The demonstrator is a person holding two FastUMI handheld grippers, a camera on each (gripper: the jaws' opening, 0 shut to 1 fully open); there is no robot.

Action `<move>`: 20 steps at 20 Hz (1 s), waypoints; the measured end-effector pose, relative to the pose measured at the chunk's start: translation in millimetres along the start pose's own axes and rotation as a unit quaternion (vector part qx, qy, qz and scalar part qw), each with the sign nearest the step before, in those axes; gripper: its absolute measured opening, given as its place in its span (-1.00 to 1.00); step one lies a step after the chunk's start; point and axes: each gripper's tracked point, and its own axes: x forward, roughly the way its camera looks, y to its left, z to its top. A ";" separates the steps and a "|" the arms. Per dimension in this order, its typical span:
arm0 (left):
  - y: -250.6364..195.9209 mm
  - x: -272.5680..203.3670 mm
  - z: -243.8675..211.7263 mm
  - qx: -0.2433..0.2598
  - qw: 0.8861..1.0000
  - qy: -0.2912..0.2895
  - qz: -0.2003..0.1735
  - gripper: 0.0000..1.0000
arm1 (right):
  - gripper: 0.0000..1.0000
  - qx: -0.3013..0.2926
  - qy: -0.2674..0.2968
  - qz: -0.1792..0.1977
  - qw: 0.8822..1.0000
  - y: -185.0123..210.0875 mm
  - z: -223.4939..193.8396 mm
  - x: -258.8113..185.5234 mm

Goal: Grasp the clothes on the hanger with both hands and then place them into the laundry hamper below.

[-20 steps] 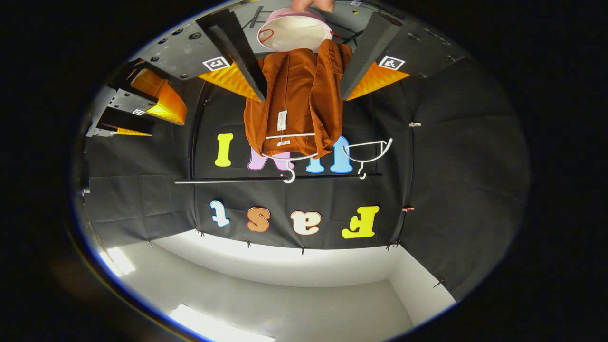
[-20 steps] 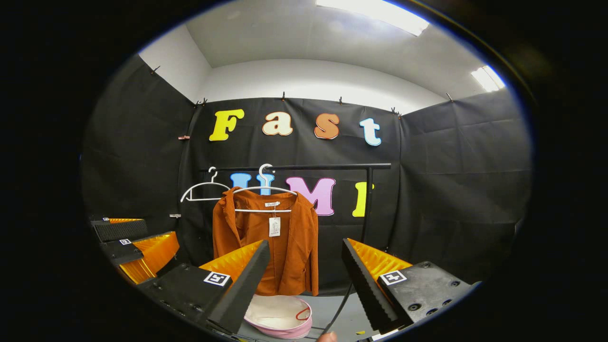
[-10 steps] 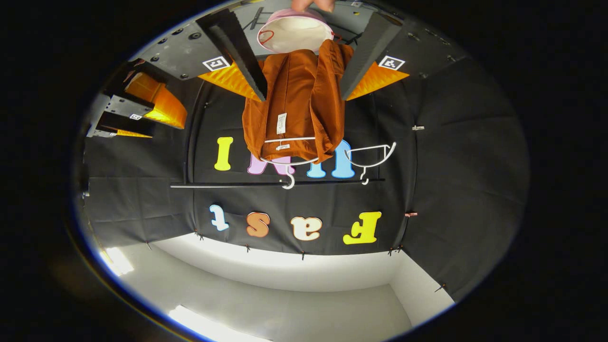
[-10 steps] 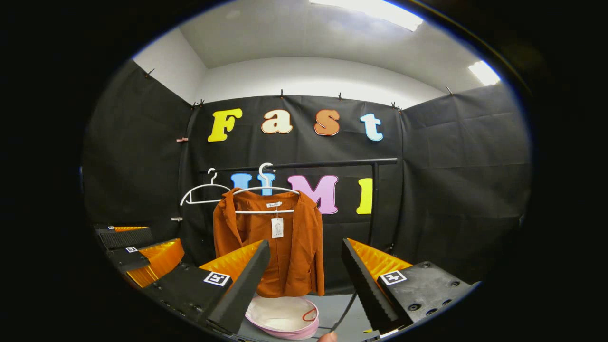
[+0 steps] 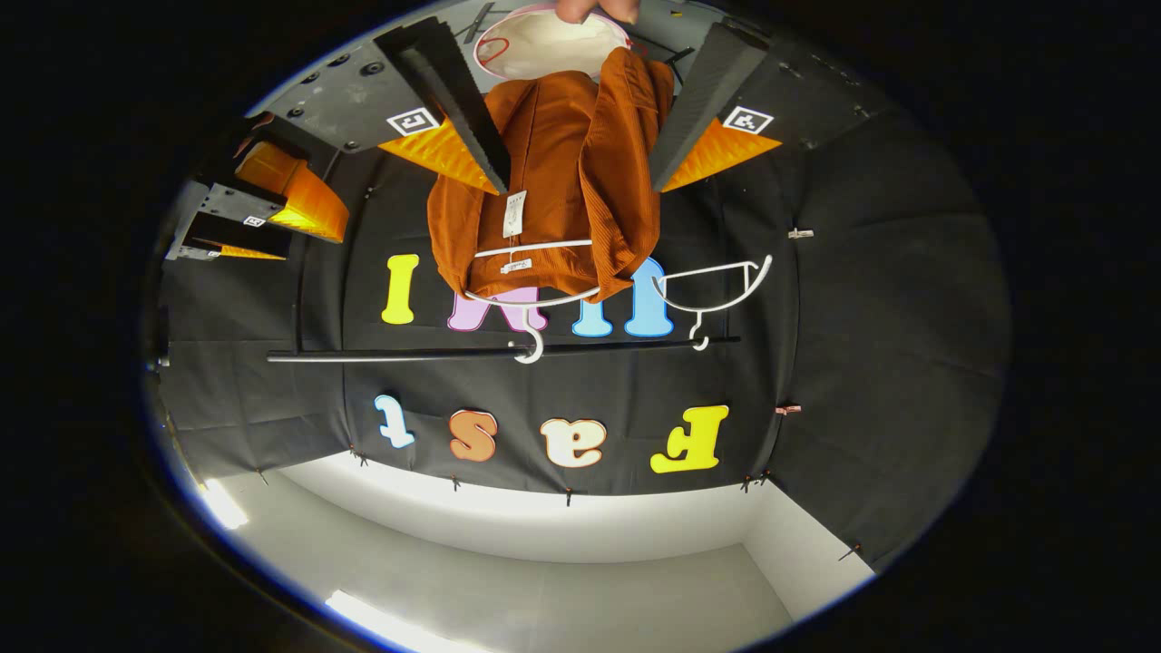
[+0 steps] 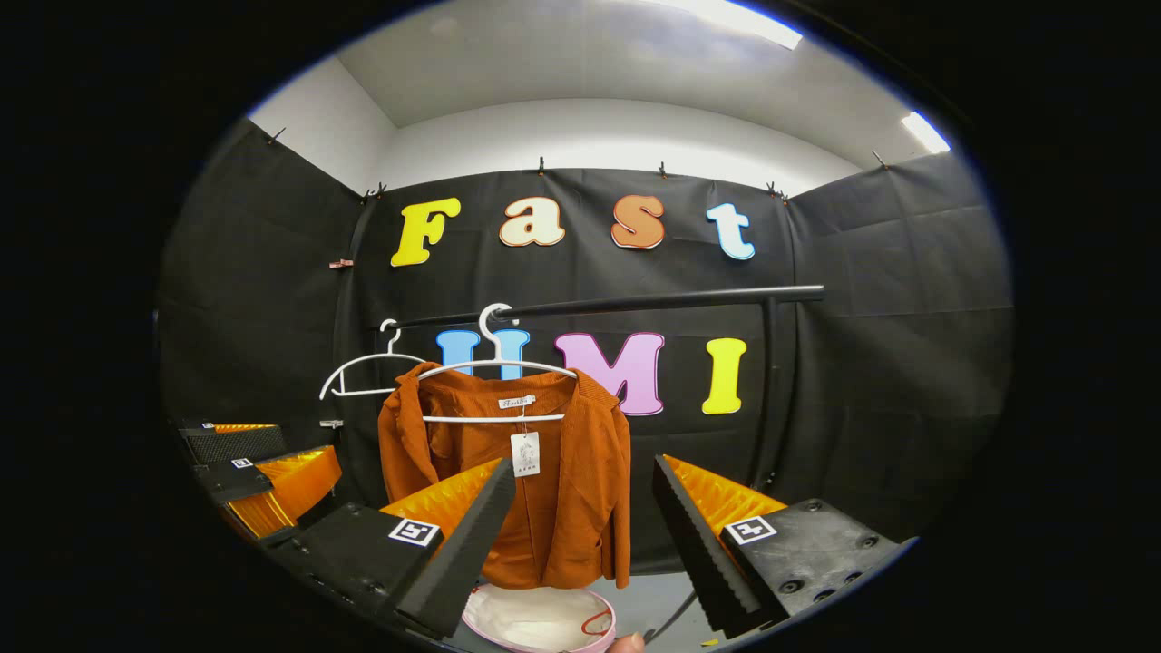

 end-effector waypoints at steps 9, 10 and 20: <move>21.1 118.3 -26.0 0.013 0.998 0.015 0.054 0.94 | 0.96 -0.020 0.001 0.035 0.999 -2.7 -36.1 127.8; 23.5 129.3 -30.3 0.016 0.998 0.016 0.060 0.93 | 0.96 -0.026 0.001 0.035 0.999 -3.9 -41.3 142.0; 44.7 206.8 -49.6 0.012 0.996 0.019 0.091 0.94 | 0.96 -0.021 0.015 0.042 0.999 -7.6 -90.4 246.1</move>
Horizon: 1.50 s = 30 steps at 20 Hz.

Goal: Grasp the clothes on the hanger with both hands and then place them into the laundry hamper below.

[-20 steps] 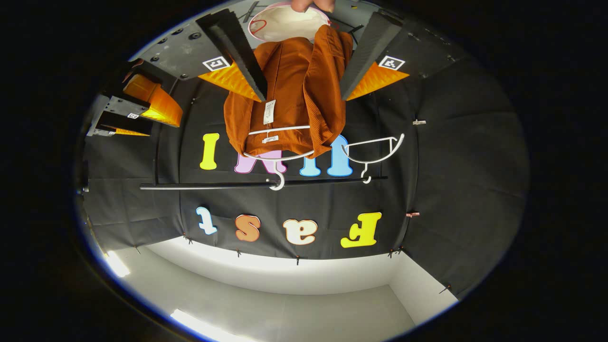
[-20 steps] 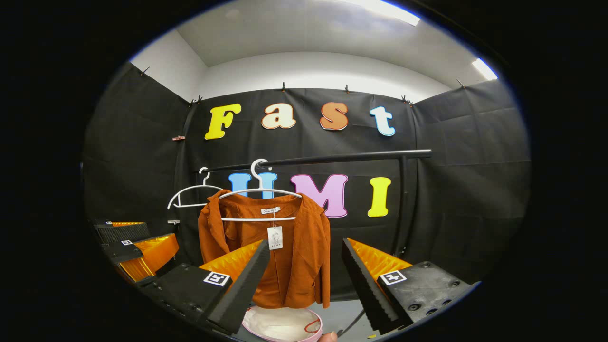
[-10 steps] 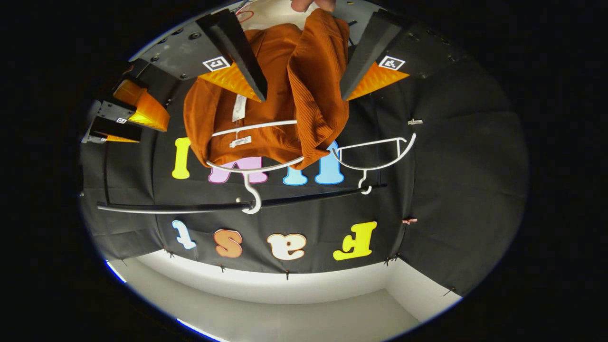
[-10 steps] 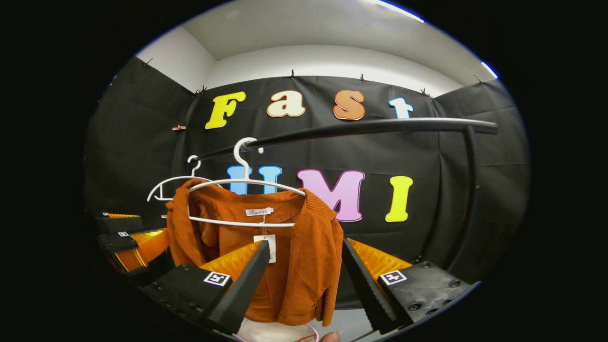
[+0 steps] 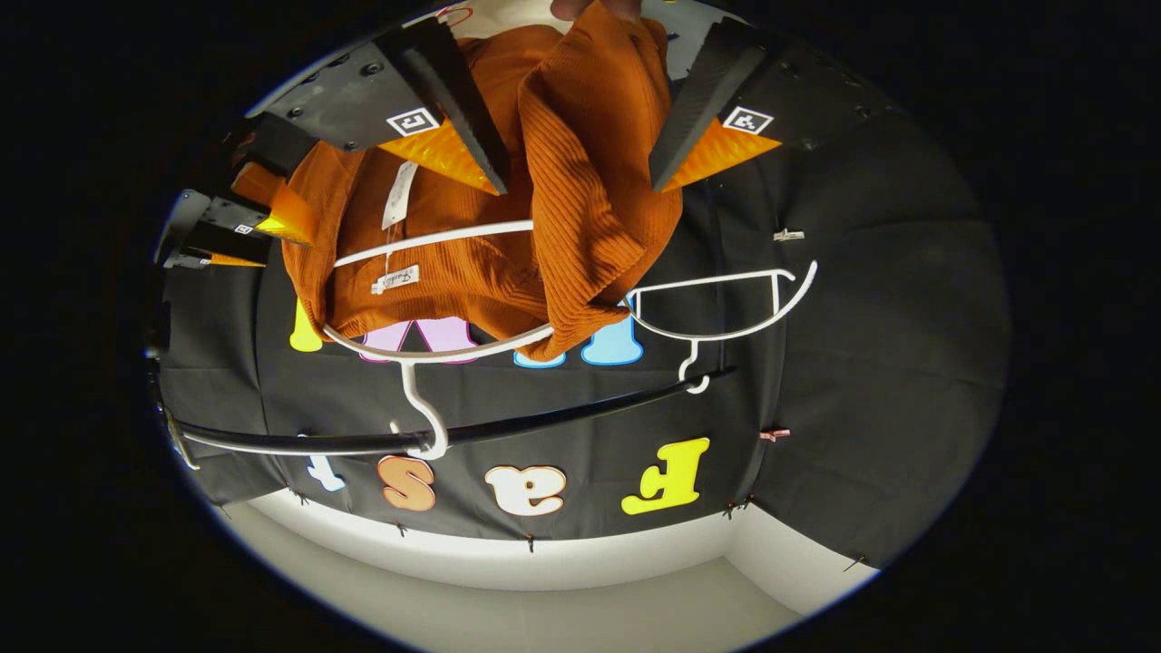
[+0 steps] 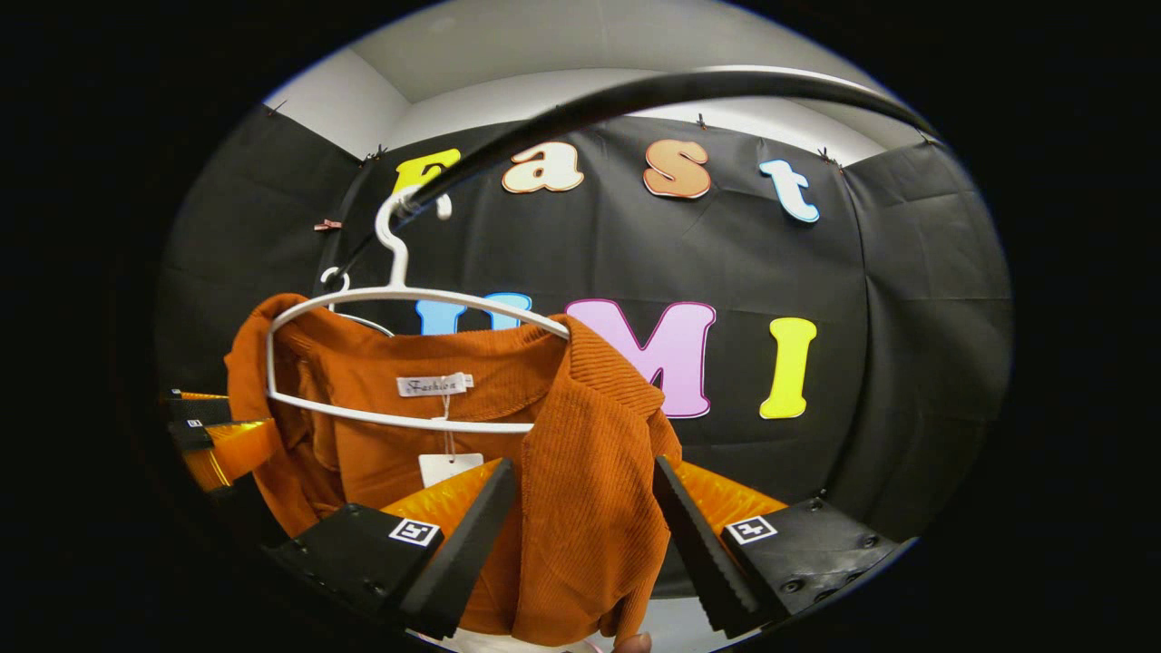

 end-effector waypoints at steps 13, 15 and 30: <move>18.9 29.1 -6.7 -0.014 0.999 0.018 0.049 -0.47 | -0.85 0.026 0.053 -0.006 0.998 -13.5 -31.1 49.8; 20.5 29.7 -6.3 -0.013 0.999 0.023 0.040 -0.84 | -0.88 0.052 0.076 0.024 0.995 1.6 -30.0 50.4; 57.2 21.2 21.0 -0.063 0.994 0.084 0.005 -0.90 | -0.91 0.166 0.124 0.051 0.977 -53.8 -1.5 54.9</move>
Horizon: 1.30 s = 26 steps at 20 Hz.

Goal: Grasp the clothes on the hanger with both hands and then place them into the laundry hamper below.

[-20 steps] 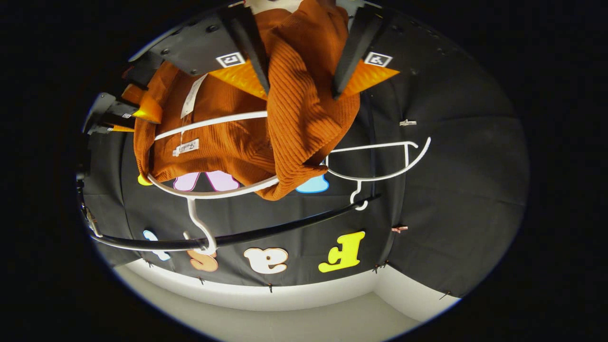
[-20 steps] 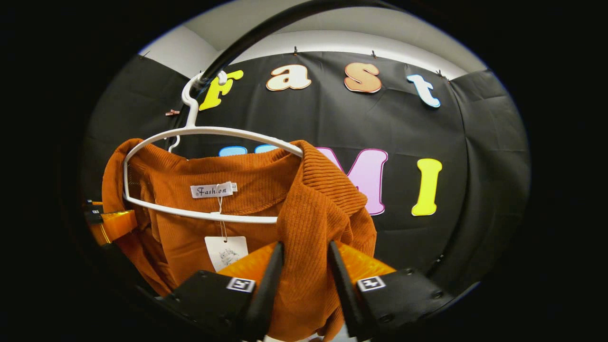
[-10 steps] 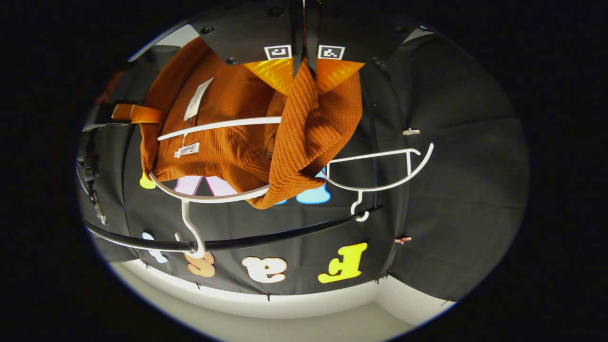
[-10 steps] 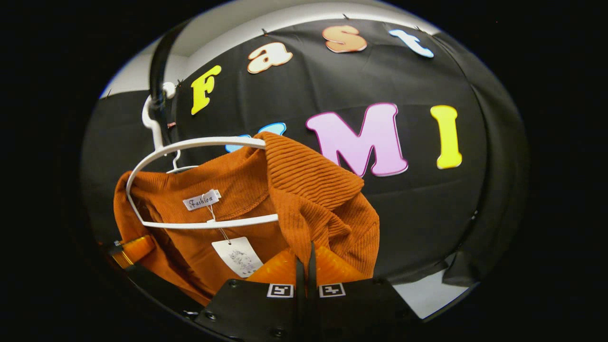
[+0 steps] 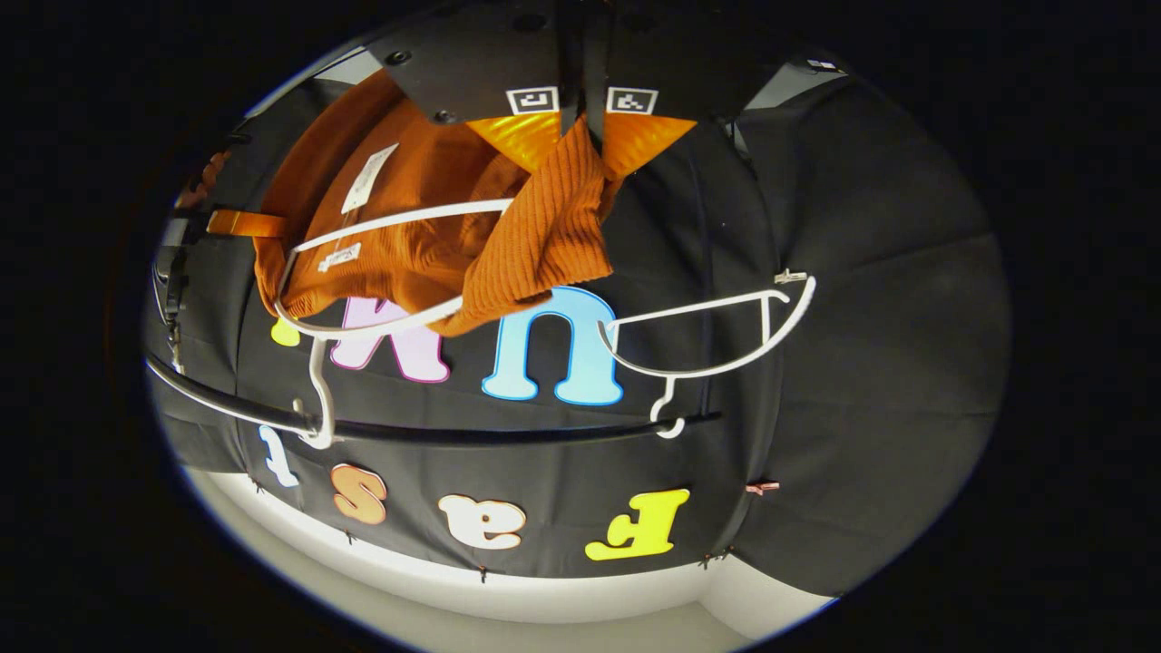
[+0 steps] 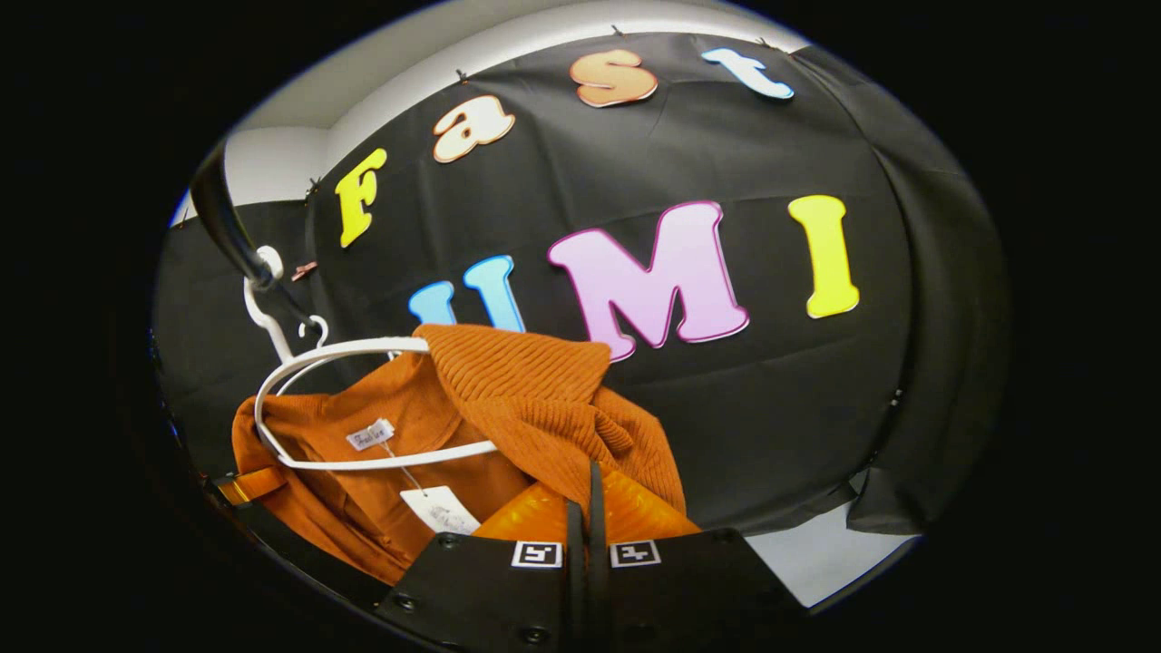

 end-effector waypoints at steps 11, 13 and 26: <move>31.8 2.1 29.4 -0.019 0.999 -0.032 0.024 -0.90 | -0.91 0.002 -0.032 -0.054 0.998 -46.2 17.6 20.2; 35.6 9.4 21.6 -0.018 0.999 -0.018 0.026 -0.90 | -0.90 0.009 -0.001 -0.061 0.998 -54.8 -3.8 29.2; 30.2 3.2 -114.8 -0.031 0.994 0.103 0.002 -0.90 | -0.91 0.072 0.085 0.051 0.992 20.2 -116.9 -17.1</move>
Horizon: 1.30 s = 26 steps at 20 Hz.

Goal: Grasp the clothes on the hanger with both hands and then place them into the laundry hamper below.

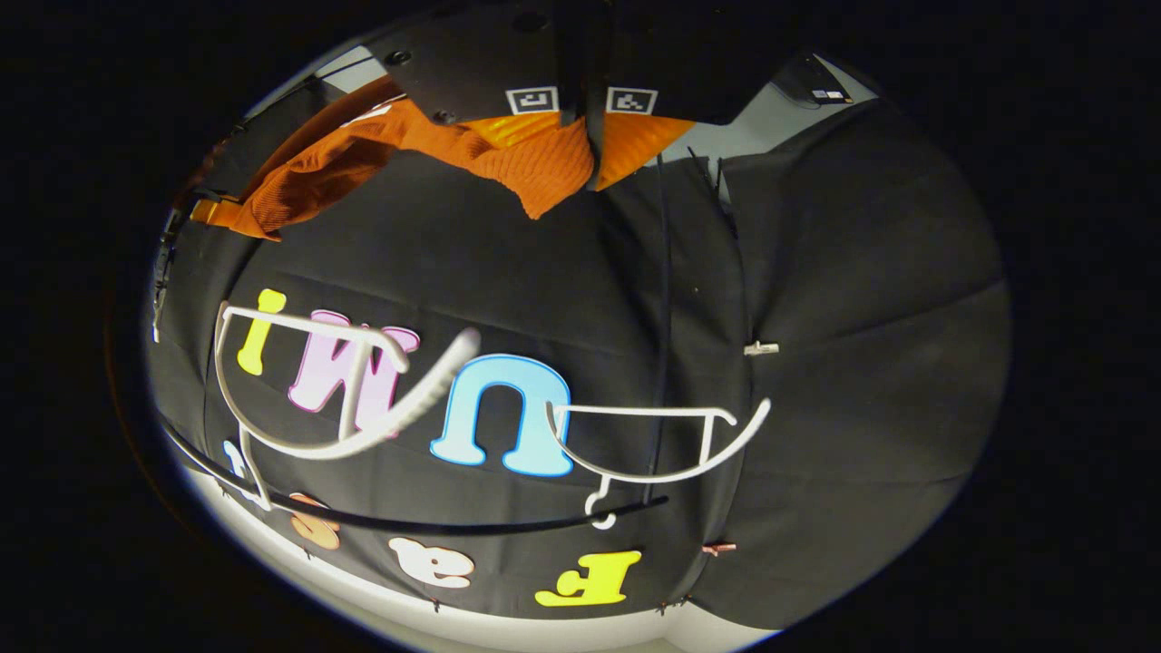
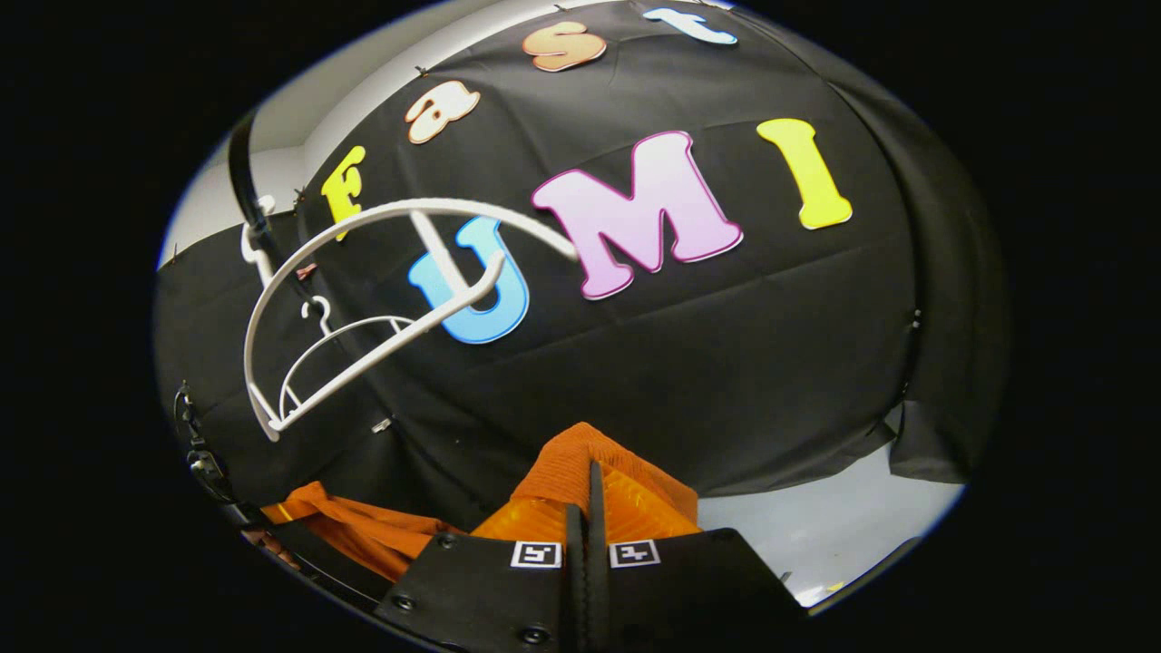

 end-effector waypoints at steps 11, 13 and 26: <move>-110.5 -20.3 4.4 0.006 0.990 -0.003 -0.144 -0.90 | -0.91 -0.016 0.034 0.107 0.994 111.6 -37.1 -30.1; -121.7 -20.1 1.0 0.008 0.986 -0.002 -0.165 -0.90 | -0.90 -0.030 0.040 0.112 0.992 118.7 -46.8 -34.3; -131.3 48.7 -155.6 0.010 0.973 0.146 -0.180 -0.89 | -0.91 -0.089 0.193 0.012 0.977 20.4 -197.9 10.9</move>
